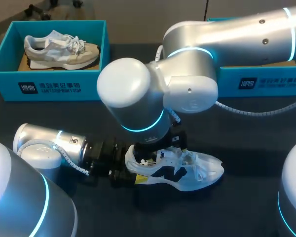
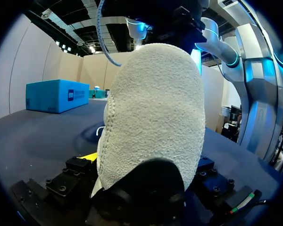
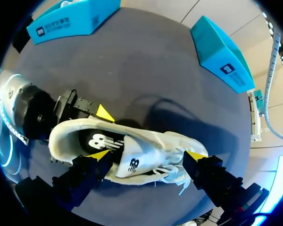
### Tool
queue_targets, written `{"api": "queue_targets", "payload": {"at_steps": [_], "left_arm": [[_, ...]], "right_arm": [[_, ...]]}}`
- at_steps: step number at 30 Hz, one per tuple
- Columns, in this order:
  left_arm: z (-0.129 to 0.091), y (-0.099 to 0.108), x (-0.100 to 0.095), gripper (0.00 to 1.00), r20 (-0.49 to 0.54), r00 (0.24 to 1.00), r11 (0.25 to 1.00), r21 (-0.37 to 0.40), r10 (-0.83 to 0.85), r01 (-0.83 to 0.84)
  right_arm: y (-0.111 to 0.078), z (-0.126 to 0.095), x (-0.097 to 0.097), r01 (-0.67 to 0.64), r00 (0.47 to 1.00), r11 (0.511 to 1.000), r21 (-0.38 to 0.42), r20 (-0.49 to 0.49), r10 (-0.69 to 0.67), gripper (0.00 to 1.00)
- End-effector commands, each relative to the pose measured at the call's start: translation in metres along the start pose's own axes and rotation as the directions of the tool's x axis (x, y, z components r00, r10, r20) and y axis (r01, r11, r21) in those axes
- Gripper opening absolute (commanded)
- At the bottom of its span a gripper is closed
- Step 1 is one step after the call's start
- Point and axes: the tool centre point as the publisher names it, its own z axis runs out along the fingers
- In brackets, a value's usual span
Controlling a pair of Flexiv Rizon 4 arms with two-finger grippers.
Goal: Take the shoe out of the shoebox, open the shoe tongue, remove and reinsert the insole, then place the shoe into the shoebox
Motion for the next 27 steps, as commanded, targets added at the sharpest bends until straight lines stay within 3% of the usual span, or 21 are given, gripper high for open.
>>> {"api": "queue_targets", "payload": {"at_steps": [1,13,27], "left_arm": [[-0.001,0.005,0.001,0.00,0.001,1.000,1.000,-0.002,-0.001,0.001],[-0.001,0.005,0.001,0.00,0.001,1.000,1.000,-0.002,-0.001,0.001],[-0.001,0.005,0.001,0.00,0.001,1.000,1.000,-0.002,-0.001,0.001]], "right_arm": [[-0.004,0.007,0.007,-0.051,0.998,0.999,-0.009,0.046,0.051,1.00],[-0.010,0.010,-0.012,-0.093,0.994,0.996,-0.005,0.060,0.094,1.00],[-0.007,-0.009,-0.041,-0.136,0.989,0.990,0.034,0.059,0.134,1.00]]}}
